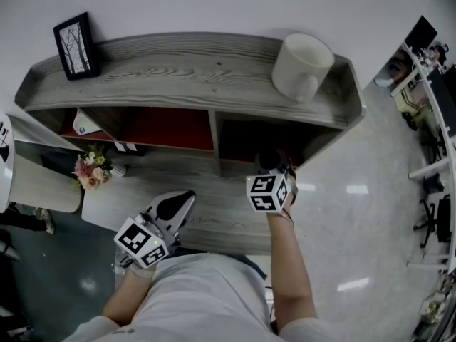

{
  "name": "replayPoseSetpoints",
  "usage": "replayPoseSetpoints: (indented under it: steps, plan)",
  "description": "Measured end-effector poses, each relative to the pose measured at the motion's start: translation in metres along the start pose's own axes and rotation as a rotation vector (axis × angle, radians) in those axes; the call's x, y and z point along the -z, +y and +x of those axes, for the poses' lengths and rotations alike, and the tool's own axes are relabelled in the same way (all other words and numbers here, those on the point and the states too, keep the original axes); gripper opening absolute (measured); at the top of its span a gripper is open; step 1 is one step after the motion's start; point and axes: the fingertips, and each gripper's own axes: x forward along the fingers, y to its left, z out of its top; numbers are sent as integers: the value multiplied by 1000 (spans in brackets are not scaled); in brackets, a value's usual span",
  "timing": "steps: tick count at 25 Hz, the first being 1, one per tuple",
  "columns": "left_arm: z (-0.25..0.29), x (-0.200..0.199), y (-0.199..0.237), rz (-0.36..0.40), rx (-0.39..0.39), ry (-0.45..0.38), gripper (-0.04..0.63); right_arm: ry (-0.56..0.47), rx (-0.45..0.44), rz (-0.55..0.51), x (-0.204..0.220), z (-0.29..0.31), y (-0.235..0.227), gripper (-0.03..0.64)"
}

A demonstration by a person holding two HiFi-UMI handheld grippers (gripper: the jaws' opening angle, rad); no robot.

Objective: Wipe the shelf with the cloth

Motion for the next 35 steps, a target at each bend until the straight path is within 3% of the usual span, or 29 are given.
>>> replayPoseSetpoints:
  steps: [12, 18, 24, 35]
  plan:
    - [13, 1, -8, 0, 49, 13, 15, 106, 119, 76, 31, -21, -40, 97]
    - [11, 4, -5, -6, 47, 15, 15, 188, 161, 60, 28, -4, -48, 95]
    - [5, 5, -4, -8, 44, 17, 15, 237, 162, 56, 19, 19, -48, 92]
    - [-8, 6, 3, -17, 28, 8, 15, 184, 104, -13, -5, 43, -22, 89]
